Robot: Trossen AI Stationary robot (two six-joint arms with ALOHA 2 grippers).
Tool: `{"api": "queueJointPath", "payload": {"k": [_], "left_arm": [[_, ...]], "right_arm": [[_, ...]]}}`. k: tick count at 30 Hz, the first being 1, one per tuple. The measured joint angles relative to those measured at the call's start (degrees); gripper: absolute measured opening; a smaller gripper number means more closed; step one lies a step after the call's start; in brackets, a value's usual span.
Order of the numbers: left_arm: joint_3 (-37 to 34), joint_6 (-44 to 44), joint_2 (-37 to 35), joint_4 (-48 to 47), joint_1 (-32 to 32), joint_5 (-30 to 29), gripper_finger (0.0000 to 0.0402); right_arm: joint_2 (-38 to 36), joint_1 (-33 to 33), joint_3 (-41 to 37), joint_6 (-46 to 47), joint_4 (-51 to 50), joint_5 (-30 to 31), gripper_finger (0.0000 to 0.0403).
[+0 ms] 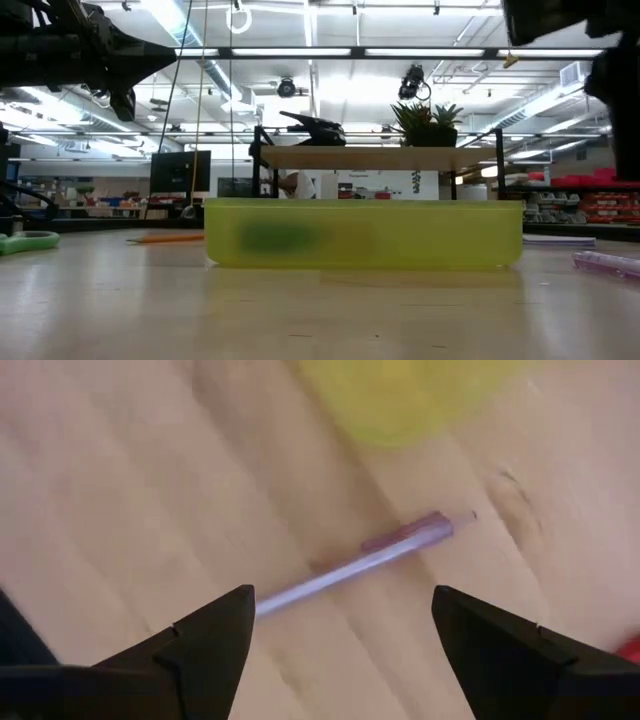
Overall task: Pack school essentials
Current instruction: Put the pink mechanical pencil into the yellow supply box
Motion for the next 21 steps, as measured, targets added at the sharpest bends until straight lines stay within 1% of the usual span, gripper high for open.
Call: {"api": "queueJointPath", "payload": {"k": [5, 7, 11, 13, 17, 21], "left_arm": [[0.0, 0.0, 0.0, 0.0, 0.0, 0.0, 0.0035], [0.0, 0.0, 0.0, 0.0, 0.0, 0.0, 0.0032], [0.0, 0.0, 0.0, 0.0, 0.0, 0.0, 0.0027], [0.0, 0.0, 0.0, 0.0, 0.0, 0.0, 0.0025], [0.0, 0.0, 0.0, 0.0, 0.0, 0.0, 0.0028], [0.0, 0.0, 0.0, 0.0, 0.0, 0.0, 0.0034]], "right_arm": [[-3.3, 1.1, -7.6, 16.3, 8.5, 0.9, 0.0312], [-4.1, 1.1, -10.0, 22.0, 8.3, 0.9, 0.0312], [-5.2, 0.8, -13.1, 28.2, 8.4, 1.9, 0.0312], [-5.2, 0.3, -13.8, 30.0, 8.4, 2.2, 0.0312], [-5.2, -1.2, -14.3, 30.1, 8.5, 2.2, 0.0312], [-5.2, -3.3, -14.3, 27.3, 8.5, 2.3, 0.0312]]}}
